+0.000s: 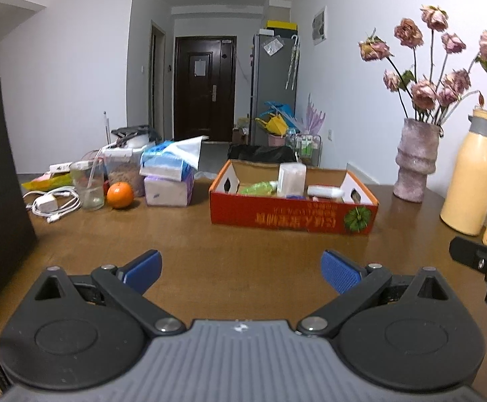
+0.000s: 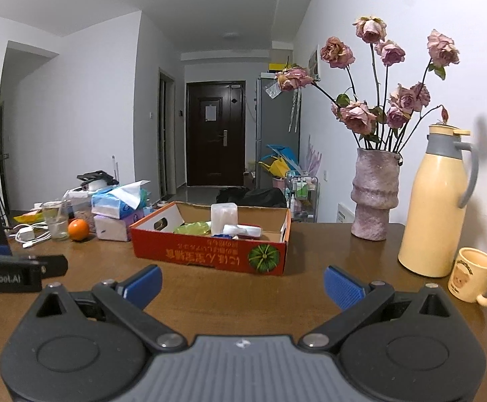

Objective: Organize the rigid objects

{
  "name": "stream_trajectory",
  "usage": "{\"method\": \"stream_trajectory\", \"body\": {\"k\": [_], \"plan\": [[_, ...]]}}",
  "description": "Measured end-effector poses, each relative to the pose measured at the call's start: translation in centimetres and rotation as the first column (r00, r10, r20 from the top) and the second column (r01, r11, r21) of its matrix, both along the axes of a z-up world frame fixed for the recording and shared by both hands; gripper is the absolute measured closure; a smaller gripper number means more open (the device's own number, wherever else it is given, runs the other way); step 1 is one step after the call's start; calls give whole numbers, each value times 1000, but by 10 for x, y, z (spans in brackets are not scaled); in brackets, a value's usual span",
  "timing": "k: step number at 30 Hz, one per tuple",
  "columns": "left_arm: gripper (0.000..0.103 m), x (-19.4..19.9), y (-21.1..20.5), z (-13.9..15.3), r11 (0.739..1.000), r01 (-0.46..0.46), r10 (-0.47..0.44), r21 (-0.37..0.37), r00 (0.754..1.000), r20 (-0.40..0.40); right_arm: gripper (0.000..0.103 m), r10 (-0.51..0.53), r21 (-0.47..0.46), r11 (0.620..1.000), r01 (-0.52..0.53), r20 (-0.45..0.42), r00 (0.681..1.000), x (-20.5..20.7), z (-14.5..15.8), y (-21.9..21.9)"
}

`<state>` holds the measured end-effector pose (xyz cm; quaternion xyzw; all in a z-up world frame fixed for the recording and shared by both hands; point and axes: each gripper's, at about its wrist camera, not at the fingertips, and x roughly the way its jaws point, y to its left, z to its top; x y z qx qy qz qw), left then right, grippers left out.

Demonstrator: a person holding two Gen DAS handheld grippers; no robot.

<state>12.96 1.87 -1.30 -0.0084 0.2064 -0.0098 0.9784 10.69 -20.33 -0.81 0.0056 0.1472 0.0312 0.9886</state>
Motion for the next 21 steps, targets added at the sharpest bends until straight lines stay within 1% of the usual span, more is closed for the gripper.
{"method": "stream_trajectory", "body": {"k": [9,21], "plan": [[0,-35,0,-9,1000,4,-4,-5,1000,-16,0,4,-7,1000,-4,-11,1000,-36,-6,2],[0,-43,5,-9,1000,-6,5,-15,1000,-18,0,5,-14,1000,-5,-14,1000,-44,-7,5]]}}
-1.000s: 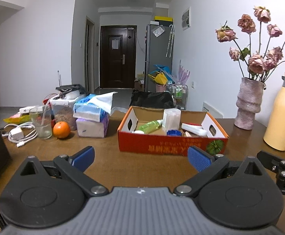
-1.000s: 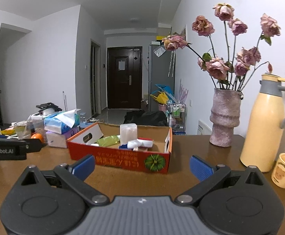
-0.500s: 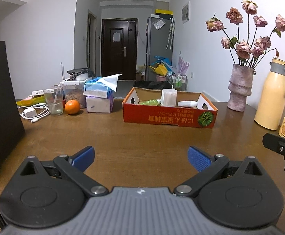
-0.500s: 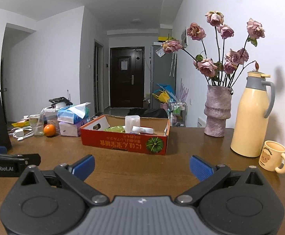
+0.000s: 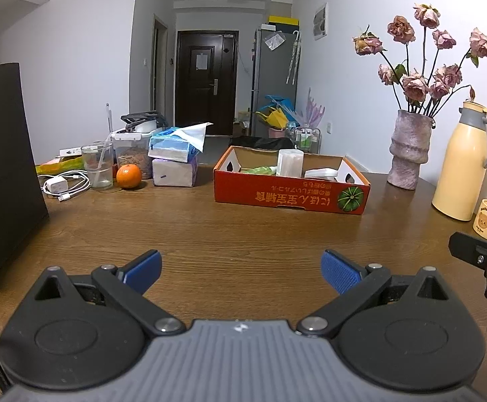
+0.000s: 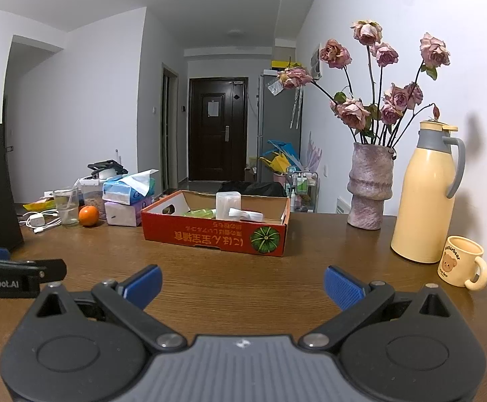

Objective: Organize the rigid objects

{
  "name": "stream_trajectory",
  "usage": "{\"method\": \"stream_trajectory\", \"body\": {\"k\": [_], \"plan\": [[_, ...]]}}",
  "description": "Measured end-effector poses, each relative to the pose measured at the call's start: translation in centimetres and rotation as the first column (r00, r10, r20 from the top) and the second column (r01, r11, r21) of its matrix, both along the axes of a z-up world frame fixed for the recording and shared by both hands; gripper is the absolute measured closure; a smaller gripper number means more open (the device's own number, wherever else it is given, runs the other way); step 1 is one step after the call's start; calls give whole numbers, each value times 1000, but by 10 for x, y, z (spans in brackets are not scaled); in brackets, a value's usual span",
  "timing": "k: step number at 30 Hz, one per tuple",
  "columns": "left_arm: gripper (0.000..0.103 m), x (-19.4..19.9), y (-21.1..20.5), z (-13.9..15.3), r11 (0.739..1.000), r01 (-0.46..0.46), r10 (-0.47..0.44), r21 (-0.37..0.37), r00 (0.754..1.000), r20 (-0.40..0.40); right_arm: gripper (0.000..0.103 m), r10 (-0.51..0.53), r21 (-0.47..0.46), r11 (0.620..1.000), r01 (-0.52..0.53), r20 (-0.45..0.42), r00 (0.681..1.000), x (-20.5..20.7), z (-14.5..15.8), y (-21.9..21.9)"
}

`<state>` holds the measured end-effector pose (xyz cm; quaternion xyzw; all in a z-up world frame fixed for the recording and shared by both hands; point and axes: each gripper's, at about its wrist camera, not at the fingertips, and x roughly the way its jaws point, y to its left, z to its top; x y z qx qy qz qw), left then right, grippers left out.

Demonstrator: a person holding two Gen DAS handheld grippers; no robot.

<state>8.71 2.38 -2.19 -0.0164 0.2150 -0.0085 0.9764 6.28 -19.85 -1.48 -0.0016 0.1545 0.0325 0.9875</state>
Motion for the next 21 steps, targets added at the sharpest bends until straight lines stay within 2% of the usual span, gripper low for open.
{"method": "stream_trajectory", "body": {"k": [21], "plan": [[0,0,1,-1,1000,-3,3,0,1000,0,0,4,-3,1000,-4,-1,1000,-1,0,2]]}}
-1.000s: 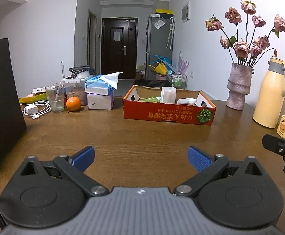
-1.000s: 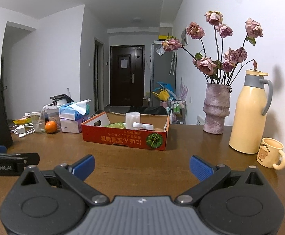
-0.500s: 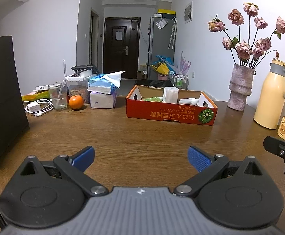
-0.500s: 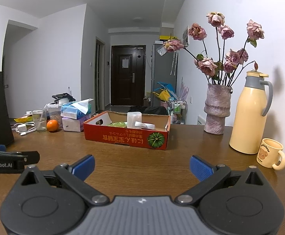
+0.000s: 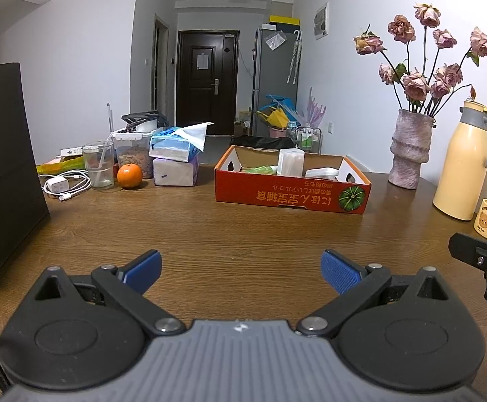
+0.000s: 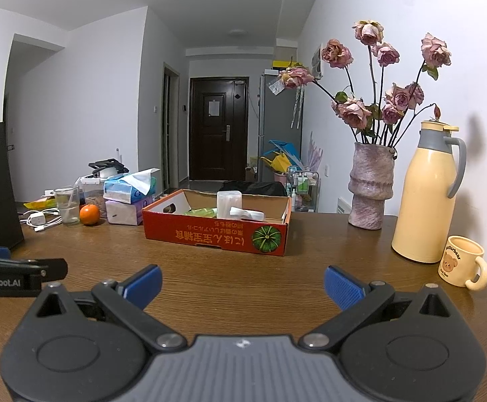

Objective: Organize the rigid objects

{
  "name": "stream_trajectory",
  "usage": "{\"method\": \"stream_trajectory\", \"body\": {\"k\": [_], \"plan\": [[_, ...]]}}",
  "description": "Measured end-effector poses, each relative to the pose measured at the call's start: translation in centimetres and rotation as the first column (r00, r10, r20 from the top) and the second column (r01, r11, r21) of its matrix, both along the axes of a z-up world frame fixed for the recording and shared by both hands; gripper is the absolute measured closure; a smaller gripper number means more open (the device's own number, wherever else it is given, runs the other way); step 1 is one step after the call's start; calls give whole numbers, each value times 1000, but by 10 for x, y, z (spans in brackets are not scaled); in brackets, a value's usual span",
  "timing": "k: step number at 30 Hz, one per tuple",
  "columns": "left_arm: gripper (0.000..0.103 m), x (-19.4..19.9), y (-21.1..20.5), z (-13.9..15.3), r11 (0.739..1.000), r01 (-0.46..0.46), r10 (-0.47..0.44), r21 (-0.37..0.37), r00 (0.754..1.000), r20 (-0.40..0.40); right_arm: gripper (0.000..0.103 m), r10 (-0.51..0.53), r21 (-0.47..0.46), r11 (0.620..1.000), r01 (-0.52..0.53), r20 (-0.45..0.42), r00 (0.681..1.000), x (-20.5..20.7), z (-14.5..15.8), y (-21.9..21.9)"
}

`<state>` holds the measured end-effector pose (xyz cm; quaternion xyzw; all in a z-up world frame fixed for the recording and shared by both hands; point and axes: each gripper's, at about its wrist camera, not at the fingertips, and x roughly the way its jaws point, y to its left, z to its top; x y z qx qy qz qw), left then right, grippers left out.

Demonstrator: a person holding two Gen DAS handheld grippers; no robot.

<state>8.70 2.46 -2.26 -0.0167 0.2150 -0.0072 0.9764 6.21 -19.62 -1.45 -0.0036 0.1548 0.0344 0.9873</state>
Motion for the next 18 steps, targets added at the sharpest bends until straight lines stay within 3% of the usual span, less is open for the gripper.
{"method": "stream_trajectory", "body": {"k": [18], "plan": [[0,-1,1,2,1000,-7,7,4,1000,3,0,1,-1,1000,-1,0,1000,0,0,0]]}}
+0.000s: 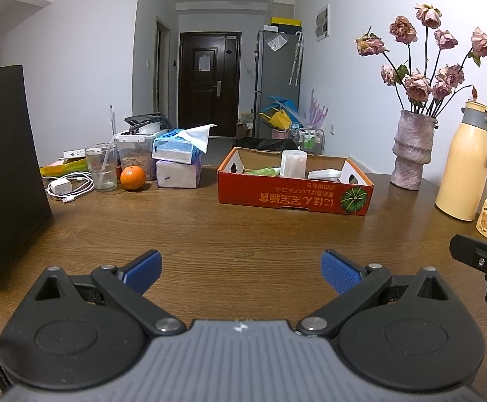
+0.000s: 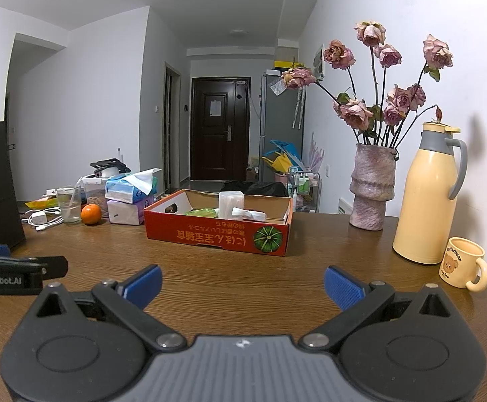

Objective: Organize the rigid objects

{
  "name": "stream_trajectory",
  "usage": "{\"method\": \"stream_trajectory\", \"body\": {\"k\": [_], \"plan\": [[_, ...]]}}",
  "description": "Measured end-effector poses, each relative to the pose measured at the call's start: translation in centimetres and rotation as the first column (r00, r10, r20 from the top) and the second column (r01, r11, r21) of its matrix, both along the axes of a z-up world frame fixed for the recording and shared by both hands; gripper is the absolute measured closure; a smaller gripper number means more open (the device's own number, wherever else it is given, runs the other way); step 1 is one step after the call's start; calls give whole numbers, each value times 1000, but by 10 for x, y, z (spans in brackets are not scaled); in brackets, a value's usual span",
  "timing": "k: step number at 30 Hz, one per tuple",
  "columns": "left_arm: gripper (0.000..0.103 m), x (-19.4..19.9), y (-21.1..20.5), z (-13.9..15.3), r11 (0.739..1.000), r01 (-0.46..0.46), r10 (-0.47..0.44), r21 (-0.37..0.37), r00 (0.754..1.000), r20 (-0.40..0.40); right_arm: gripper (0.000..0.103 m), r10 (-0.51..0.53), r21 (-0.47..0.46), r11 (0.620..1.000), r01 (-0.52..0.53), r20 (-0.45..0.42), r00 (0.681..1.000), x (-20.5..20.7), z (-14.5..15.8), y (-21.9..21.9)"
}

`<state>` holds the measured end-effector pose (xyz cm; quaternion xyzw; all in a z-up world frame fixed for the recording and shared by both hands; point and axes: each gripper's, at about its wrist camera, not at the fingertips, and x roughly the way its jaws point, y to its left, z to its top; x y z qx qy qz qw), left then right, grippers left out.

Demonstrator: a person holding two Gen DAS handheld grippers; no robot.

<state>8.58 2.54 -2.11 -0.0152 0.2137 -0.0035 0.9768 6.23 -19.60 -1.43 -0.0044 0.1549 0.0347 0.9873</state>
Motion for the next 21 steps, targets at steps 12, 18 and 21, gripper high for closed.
{"method": "stream_trajectory", "body": {"k": [12,18,21], "plan": [[0,0,1,0,1000,-6,6,1,1000,-3,0,0,-1,1000,0,-1,1000,-1,0,1],[0,-1,1,-2,1000,-13,13,12,1000,4,0,0,-1,1000,0,-1,1000,-1,0,1],[0,-1,1,-2,1000,-13,13,7,1000,0,0,0,-2,1000,0,-2,1000,-1,0,2]]}}
